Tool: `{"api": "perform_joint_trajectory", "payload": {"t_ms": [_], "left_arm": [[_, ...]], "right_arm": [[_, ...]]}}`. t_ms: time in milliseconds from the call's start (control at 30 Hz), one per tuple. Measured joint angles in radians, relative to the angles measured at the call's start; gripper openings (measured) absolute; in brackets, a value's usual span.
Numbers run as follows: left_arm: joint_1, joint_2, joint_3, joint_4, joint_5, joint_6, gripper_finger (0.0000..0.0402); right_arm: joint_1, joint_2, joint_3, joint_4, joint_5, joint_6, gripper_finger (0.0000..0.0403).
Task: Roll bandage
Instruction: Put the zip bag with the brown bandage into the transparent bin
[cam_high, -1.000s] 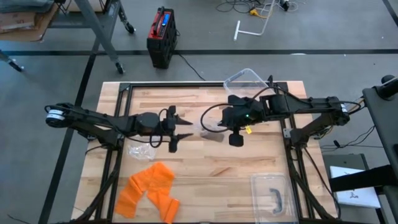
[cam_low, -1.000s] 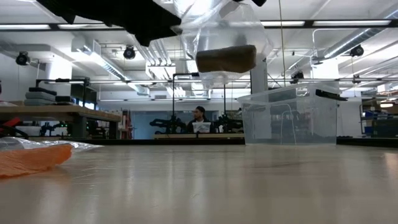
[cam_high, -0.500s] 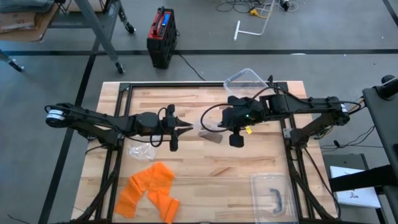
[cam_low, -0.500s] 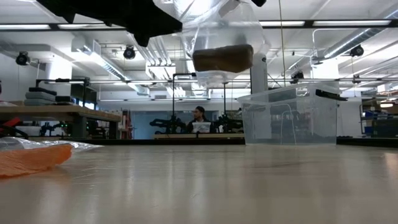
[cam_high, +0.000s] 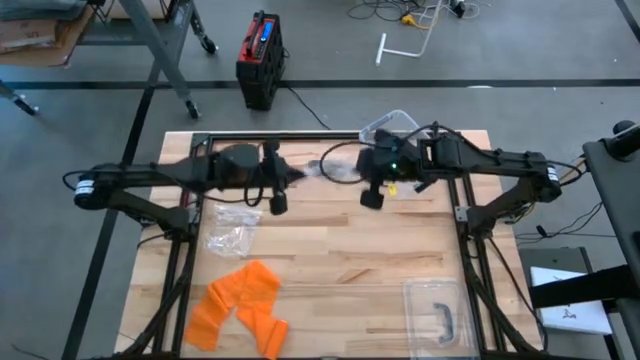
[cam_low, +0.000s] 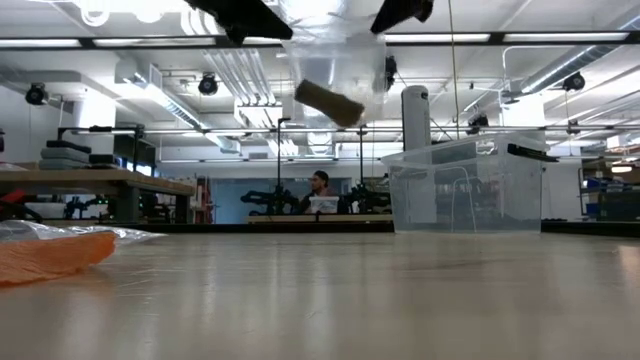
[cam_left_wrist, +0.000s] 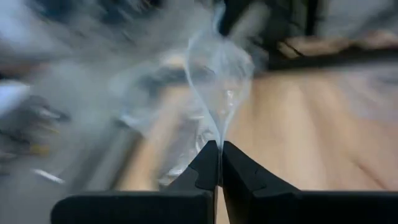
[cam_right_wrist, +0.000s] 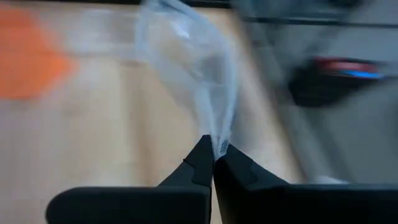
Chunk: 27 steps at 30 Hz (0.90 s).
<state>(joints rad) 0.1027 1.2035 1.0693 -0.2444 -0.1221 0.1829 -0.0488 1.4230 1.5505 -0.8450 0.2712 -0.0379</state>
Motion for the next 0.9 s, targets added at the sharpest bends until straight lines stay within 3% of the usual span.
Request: {"api": "perform_joint_trajectory", "payload": {"t_ms": [133,200,267,333,467,533,700,833,900], "left_arm": [[-0.060,0.034,0.138,-0.240,0.283,-0.032,0.0001],[-0.128,0.047,0.175,-0.290,0.335,-0.021,0.0001],[-0.177,0.064,0.202,-0.299,0.344,0.007,0.0001],[-0.194,0.078,0.214,-0.303,0.323,0.024,0.0001],[-0.124,0.102,0.204,-0.344,-0.002,0.031,0.0000],[-0.063,0.120,0.197,-0.366,-0.040,-0.007,0.0000],[-0.040,0.101,0.201,-0.373,0.178,-0.051,0.0000],[-0.138,0.086,0.232,-0.366,0.396,-0.008,0.0000],[-0.189,0.083,0.239,-0.372,0.428,0.041,0.0000]], "right_arm": [[0.066,0.000,0.000,0.031,-0.324,0.019,0.0000],[0.108,0.003,0.000,0.055,-0.430,-0.005,0.0000],[0.139,0.013,0.000,0.062,-0.426,-0.044,0.0000],[0.146,0.020,0.000,0.048,-0.323,-0.063,0.0000],[0.098,0.035,-0.001,0.030,0.032,-0.061,0.0000],[0.070,0.046,-0.001,0.021,0.096,-0.039,0.0000],[0.072,0.046,-0.001,0.033,-0.060,-0.014,0.0000],[0.124,0.044,0.007,0.058,-0.293,-0.015,0.0000],[0.144,0.043,0.008,0.076,-0.377,-0.045,0.0000]]}}
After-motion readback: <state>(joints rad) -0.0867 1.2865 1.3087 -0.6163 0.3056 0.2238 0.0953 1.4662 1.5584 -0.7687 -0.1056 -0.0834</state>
